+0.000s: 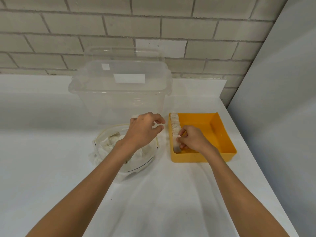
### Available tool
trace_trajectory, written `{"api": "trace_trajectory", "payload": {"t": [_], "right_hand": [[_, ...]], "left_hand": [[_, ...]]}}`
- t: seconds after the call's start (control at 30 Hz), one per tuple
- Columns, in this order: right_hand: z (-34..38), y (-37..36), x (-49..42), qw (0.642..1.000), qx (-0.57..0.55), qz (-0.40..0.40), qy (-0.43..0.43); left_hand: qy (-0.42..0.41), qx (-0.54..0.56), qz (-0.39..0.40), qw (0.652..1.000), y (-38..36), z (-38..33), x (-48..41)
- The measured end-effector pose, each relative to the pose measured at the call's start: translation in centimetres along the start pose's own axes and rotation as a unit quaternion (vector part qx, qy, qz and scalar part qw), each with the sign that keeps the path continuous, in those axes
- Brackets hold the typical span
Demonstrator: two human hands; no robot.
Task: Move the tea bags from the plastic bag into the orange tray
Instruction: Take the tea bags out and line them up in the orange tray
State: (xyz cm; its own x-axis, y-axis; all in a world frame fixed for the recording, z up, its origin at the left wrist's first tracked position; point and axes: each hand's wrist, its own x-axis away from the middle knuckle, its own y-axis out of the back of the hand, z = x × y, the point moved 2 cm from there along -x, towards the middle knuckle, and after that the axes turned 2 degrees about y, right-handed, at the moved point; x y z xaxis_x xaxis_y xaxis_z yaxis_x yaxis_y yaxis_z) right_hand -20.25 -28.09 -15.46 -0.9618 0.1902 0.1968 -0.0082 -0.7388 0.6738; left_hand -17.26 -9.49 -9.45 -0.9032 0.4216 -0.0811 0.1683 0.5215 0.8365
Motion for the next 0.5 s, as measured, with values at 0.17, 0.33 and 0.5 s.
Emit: {"api": "trace_trajectory", "payload": {"t": [0.17,0.33,0.5], "right_hand": [[0.9,1.5,0.4,0.994,0.083,-0.046,0.045],[5.9,1.9,1.4,0.991,0.033,-0.046,0.125],[11.7,-2.3,2.8,0.976,0.017,0.062,0.207]], "left_hand": [[0.003,0.062,0.002,0.998,1.5,1.5,0.9],[0.052,0.085,-0.018,0.995,4.6,4.8,2.6],[0.1,0.044,-0.022,0.994,5.7,8.8,4.3]]}}
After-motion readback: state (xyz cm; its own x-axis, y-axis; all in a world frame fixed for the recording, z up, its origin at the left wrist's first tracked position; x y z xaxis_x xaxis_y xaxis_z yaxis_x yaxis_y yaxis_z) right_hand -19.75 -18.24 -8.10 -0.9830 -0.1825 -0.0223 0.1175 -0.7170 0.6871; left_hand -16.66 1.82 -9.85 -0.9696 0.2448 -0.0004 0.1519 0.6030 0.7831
